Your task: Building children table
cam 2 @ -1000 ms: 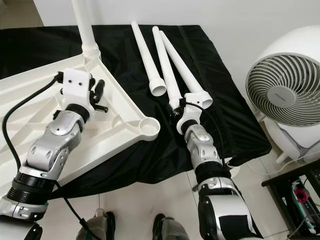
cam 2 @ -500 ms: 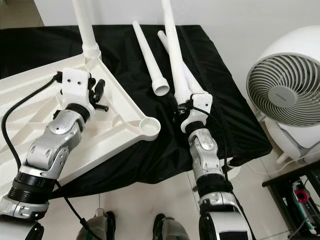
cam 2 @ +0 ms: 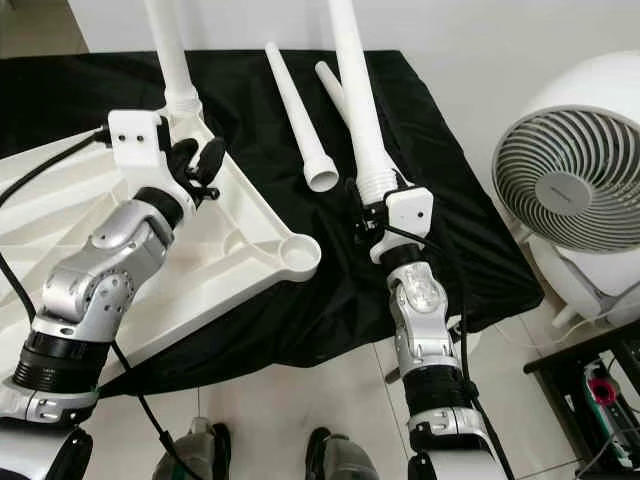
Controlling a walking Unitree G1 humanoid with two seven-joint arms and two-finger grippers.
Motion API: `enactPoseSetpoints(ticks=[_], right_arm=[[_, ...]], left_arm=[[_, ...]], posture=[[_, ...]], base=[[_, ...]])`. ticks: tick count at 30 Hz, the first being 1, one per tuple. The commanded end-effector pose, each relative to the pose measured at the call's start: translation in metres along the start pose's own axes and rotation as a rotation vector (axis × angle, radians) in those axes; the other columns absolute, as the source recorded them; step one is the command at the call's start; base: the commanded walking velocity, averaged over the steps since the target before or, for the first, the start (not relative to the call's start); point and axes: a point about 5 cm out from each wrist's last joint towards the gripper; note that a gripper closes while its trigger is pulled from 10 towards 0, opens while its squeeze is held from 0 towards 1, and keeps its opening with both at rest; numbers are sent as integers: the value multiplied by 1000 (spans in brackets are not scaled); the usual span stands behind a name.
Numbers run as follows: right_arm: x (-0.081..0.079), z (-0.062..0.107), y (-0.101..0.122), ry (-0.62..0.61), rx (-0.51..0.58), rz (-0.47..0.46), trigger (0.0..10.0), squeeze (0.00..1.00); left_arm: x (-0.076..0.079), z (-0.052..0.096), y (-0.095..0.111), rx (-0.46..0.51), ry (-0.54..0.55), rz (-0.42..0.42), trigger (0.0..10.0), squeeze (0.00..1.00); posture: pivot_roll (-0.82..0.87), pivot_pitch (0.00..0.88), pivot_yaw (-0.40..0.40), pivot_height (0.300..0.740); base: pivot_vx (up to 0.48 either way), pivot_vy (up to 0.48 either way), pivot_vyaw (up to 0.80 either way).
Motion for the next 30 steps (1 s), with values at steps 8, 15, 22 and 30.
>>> enactPoseSetpoints(ticks=[8, 15, 22, 30], right_arm=[[0, 5, 15, 18, 79, 9, 10000, 0], [-10, 6, 24, 89, 114, 3, 10000, 0], [-23, 8, 28, 187, 124, -11, 10000, 0], [-41, 11, 30, 319, 113, -40, 10000, 0]], left_arm=[[46, 6, 22, -4, -729, 177, 10000, 1000], [62, 11, 38, -31, -948, 347, 10000, 0], [70, 10, 42, -76, -1026, 437, 10000, 0], [84, 10, 51, -124, -1118, 513, 10000, 0]], posture=[[67, 111, -50, 740], [59, 103, -47, 740], [58, 107, -46, 740], [57, 110, -45, 740]], base=[[0, 0, 0], [0, 0, 0], [0, 0, 0], [0, 0, 0]])
Point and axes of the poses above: a point about 5 cm out from each wrist's last joint towards the gripper, its own z axis pointing back from the gripper into the wrist, its own y axis along the axis of the wrist's last joint, x = y × z
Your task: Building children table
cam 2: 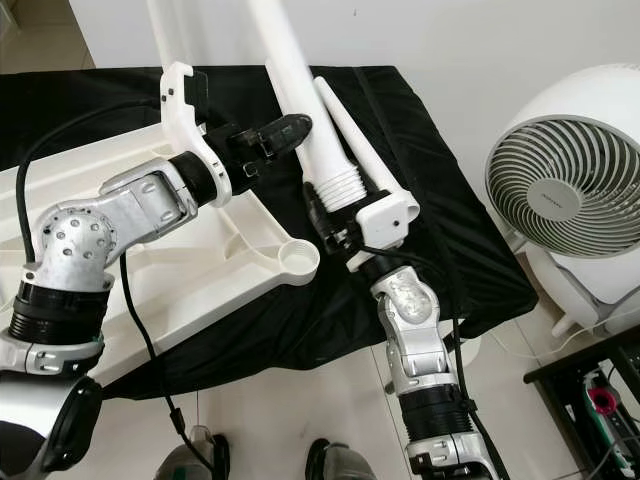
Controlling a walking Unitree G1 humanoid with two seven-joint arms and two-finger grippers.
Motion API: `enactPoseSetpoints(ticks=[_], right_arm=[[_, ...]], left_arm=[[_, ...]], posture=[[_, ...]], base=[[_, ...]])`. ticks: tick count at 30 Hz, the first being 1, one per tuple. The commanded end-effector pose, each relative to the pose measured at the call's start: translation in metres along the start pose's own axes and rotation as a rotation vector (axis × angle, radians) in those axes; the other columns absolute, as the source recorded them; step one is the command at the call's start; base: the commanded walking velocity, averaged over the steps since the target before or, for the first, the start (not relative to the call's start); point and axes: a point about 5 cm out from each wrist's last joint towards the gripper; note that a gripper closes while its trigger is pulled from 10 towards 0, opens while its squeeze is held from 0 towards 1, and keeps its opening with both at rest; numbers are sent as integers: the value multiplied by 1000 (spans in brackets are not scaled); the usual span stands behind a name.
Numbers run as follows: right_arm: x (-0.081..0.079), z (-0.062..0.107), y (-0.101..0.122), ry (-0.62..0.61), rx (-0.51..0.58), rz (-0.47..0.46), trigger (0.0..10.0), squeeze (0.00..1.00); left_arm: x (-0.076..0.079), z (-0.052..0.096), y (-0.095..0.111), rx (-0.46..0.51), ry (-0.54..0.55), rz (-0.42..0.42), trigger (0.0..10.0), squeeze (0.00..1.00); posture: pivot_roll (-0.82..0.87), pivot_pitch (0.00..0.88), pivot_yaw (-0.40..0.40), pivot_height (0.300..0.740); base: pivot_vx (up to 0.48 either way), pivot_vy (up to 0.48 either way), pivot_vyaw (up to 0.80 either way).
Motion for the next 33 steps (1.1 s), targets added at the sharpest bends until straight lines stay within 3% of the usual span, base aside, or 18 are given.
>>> enactPoseSetpoints(ticks=[1, 13, 21, 33], right_arm=[[-2, 0, 4, 23, 19, -7, 10000, 0], [-10, -4, 9, 78, 33, -21, 10000, 0], [-20, 4, 14, 84, 40, -24, 10000, 0], [-23, 11, 14, 66, 23, -40, 10000, 0]], left_arm=[[36, 8, 0, -26, -655, 10, 10000, 0], [43, 2, 2, -47, -672, 43, 10000, 0], [15, -13, 25, -21, -507, 11, 10000, 0], [4, -14, 51, 11, -442, -52, 10000, 0]], posture=[[57, 110, -45, 740], [60, 113, -41, 740], [64, 117, -36, 740], [62, 121, -30, 740]], base=[[0, 0, 0], [0, 0, 0], [0, 0, 0], [0, 0, 0]])
Point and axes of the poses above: a point about 5 cm out from each wrist's last joint towards the gripper, its own z axis pointing back from the gripper into the wrist, its own y axis along the axis of the wrist's last joint, x = y × z
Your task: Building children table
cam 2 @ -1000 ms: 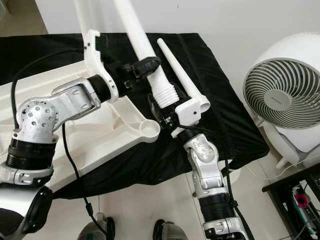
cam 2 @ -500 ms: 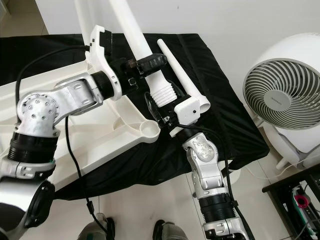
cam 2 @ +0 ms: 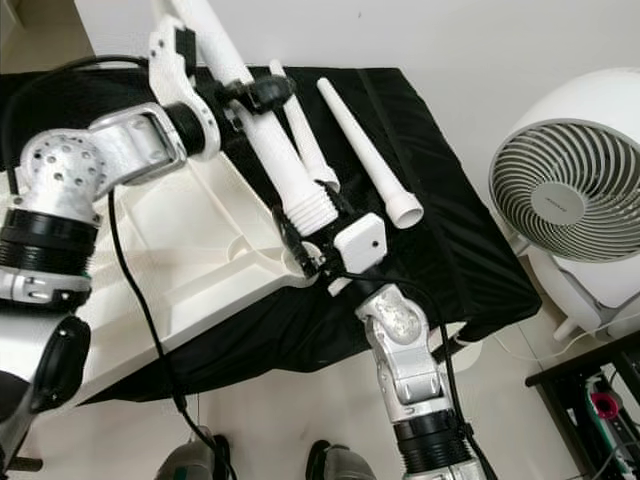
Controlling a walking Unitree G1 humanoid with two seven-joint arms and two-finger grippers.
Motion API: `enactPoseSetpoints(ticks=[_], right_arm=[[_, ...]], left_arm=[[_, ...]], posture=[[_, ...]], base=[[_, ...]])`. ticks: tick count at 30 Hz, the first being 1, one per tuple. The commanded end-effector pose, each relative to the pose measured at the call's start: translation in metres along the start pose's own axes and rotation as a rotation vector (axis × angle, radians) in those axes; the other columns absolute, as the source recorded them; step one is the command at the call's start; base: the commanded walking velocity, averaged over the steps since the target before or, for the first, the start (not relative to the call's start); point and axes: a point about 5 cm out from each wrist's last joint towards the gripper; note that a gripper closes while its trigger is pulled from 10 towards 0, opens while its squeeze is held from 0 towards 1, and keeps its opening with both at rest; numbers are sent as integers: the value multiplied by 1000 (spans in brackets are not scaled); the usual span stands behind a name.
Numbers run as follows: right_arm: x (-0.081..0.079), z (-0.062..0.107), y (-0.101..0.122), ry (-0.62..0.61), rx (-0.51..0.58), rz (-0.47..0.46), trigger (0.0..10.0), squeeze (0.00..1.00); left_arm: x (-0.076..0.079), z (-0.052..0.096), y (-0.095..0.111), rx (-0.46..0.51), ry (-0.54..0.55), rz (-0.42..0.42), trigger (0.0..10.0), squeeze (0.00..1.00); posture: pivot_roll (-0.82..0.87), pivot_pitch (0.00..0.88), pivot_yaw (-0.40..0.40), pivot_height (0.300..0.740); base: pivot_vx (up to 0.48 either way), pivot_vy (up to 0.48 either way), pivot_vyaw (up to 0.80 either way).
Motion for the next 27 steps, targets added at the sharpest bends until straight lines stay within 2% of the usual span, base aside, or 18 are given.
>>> enactPoseSetpoints(ticks=[1, 13, 14, 16, 17, 27], right_arm=[[-1, 2, 4, -4, 11, 8, 10000, 0], [-2, 7, 3, -1, -13, 5, 10000, 0], [-2, 8, 3, 4, -15, 7, 10000, 0], [-2, 8, 3, 6, -17, 8, 10000, 0], [-2, 9, 3, 9, -19, 9, 10000, 0], [0, 11, 2, 32, -34, 24, 10000, 0]], left_arm=[[32, 9, 6, 1, -617, -42, 10000, 0], [30, 3, 24, 30, -595, -24, 10000, 0], [29, 2, 26, 37, -588, -17, 9608, 0], [29, 2, 28, 41, -585, -12, 9608, 0], [28, 2, 29, 49, -583, -4, 0, 0], [33, 6, 35, 59, -616, 7, 0, 0]], posture=[[65, 123, -29, 740], [73, 130, -31, 740], [72, 131, -31, 740], [72, 131, -31, 740], [73, 132, -31, 740], [77, 135, -34, 740]], base=[[0, 0, 0], [0, 0, 0], [0, 0, 0], [0, 0, 0], [0, 0, 0], [0, 0, 0]])
Point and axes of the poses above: a point about 5 cm out from each wrist's last joint towards the gripper, its own z axis pointing back from the gripper into the wrist, its own y axis along the axis of the wrist's last joint, x = y × z
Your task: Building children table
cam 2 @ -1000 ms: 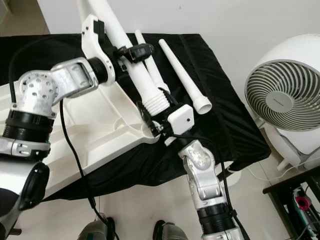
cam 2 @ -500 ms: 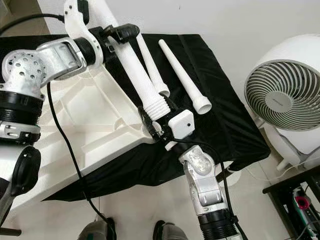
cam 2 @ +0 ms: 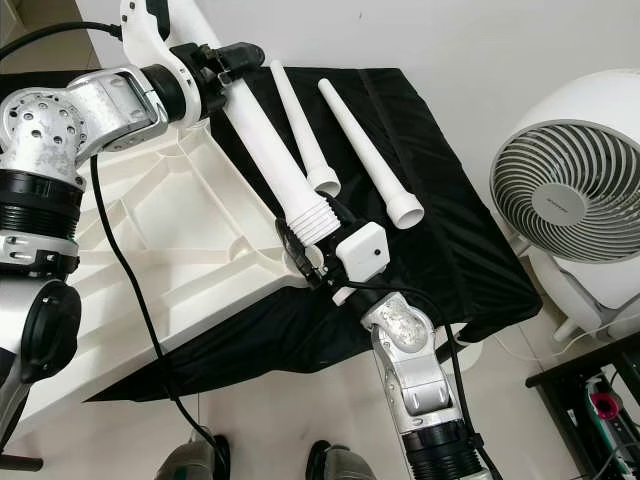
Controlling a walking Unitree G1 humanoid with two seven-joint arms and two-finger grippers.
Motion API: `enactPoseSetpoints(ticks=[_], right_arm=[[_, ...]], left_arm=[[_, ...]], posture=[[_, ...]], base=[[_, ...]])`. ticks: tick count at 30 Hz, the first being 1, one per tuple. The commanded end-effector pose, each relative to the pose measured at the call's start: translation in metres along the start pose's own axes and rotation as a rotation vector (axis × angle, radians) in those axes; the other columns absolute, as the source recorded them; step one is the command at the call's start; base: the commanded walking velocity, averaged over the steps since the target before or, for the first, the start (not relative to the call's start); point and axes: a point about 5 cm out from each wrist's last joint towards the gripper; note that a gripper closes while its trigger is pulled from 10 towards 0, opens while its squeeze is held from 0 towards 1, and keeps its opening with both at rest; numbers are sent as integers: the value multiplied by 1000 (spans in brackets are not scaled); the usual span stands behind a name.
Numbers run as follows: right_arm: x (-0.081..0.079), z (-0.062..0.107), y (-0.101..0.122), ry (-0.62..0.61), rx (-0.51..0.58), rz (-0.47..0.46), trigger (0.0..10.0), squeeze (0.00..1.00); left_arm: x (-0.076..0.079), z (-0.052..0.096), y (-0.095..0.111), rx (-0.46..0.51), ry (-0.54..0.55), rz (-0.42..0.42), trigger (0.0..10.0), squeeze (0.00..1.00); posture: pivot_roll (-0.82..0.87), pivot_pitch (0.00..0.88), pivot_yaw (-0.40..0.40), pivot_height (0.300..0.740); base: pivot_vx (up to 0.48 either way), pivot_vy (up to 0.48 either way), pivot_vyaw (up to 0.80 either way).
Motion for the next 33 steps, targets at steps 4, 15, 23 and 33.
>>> enactPoseSetpoints(ticks=[4, 15, 23, 33], right_arm=[[2, 2, 3, 6, 5, 13, 10000, 0], [7, 1, 3, -4, -9, -22, 10000, 1000], [13, -9, 3, -40, -82, -90, 10000, 0], [12, -24, 5, -56, -117, -98, 10000, 0]], left_arm=[[37, 11, 5, -4, -635, -41, 0, 0], [44, 13, 8, 13, -633, -109, 10000, 0], [56, 17, 1, 88, -607, -323, 10000, 0], [72, 21, -27, 202, -542, -562, 10000, 0]], posture=[[77, 133, -36, 740], [74, 120, -40, 740], [73, 112, -44, 740], [79, 111, -49, 740]], base=[[0, 0, 0], [0, 0, 0], [0, 0, 0], [0, 0, 0]])
Point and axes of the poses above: a point about 5 cm out from each wrist's last joint towards the gripper, its own z axis pointing back from the gripper into the wrist, its own y axis along the axis of the wrist's last joint, x = y × z
